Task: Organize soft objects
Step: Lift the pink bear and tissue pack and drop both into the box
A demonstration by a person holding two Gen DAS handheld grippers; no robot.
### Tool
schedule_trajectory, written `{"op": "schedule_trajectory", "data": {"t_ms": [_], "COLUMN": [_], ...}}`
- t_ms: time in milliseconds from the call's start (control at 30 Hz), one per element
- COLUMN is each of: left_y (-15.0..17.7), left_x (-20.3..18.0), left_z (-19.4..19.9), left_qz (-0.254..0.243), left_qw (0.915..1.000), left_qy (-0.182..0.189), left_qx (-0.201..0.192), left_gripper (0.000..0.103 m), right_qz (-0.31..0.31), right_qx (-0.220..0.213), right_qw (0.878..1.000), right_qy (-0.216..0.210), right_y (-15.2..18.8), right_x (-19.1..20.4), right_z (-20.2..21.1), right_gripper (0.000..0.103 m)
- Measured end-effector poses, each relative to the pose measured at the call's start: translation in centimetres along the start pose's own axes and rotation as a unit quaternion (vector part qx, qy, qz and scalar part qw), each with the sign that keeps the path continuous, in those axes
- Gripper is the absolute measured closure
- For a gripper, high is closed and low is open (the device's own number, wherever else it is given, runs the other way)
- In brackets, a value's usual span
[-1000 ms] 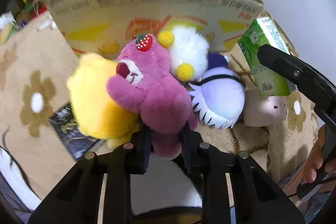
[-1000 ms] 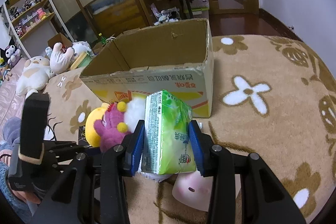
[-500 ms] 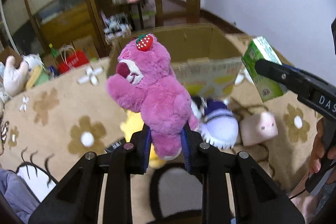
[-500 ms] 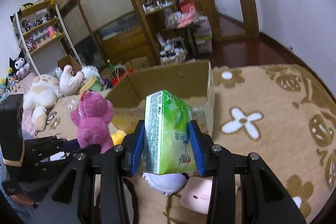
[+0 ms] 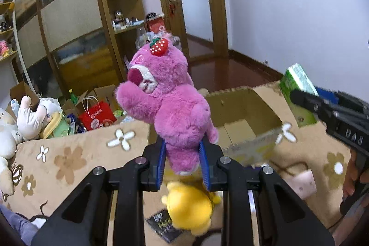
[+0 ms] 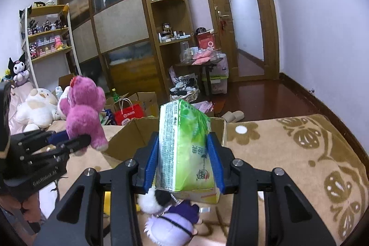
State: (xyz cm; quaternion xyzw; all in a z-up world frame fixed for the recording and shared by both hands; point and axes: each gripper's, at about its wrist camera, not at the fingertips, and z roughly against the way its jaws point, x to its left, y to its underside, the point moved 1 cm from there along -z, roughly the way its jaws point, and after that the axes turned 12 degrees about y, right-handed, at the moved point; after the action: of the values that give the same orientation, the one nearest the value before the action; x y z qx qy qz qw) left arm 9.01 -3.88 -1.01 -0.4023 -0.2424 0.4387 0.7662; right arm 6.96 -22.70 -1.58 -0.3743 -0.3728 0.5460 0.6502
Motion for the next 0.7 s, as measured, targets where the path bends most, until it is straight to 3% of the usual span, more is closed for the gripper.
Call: {"op": "schedule_trajectory", "data": {"t_ms": [300, 700], "left_y": [-0.8, 0.5], "left_x": [1.5, 3.0], "left_z": [-3.4, -8.2], "left_qz": [0.003, 0.031], "left_qw": [1.0, 0.9974], "left_qy": [-0.001, 0.026], "left_qx": [0.002, 0.059], "left_gripper": [0.078, 0.077], "right_qz": [-0.003, 0.009], "right_qx": [-0.004, 0.041], "right_qw": [1.0, 0.999], "right_qy": [-0.001, -0.003], "right_y": [-0.7, 1.4], "right_x": [1.3, 2.1], "right_z": [-3.4, -8.3], "right_gripper": [0.059, 0.059]}}
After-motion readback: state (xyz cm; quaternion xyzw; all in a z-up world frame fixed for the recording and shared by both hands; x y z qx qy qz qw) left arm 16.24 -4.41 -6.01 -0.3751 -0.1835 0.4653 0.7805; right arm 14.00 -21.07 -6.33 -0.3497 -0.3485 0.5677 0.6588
